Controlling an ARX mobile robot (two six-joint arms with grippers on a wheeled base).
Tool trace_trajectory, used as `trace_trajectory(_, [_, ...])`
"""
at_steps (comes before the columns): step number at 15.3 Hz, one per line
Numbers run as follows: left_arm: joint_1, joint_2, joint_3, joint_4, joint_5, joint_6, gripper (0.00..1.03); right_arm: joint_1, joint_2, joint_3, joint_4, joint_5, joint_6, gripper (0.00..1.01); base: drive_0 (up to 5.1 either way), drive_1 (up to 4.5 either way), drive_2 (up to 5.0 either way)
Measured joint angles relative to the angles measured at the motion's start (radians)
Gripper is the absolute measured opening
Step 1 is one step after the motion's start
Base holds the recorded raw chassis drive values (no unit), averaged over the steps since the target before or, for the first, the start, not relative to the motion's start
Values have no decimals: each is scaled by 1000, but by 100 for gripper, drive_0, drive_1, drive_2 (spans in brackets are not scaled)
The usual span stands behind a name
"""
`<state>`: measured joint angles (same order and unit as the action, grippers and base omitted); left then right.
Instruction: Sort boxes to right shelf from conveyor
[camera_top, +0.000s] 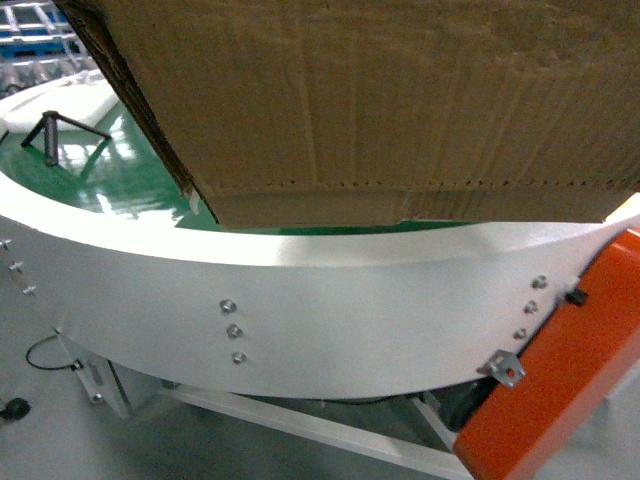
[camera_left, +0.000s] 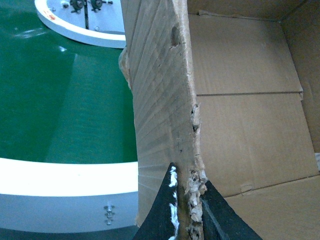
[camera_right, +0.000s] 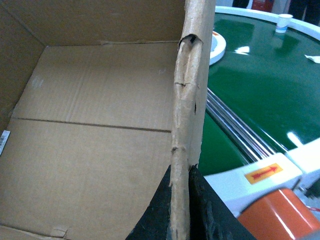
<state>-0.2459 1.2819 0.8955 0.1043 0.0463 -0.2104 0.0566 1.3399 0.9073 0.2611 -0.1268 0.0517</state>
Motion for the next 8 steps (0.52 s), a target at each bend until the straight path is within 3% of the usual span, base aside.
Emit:
trace_trajectory(4, [0, 0, 0, 1, 0, 0, 3, 0, 0, 0, 0, 0, 0, 4, -157, -582, 267])
trace_trajectory(8, [0, -4, 0, 3, 0, 0, 3, 0, -2, 0, 2, 0, 0, 4, -154, -154, -154])
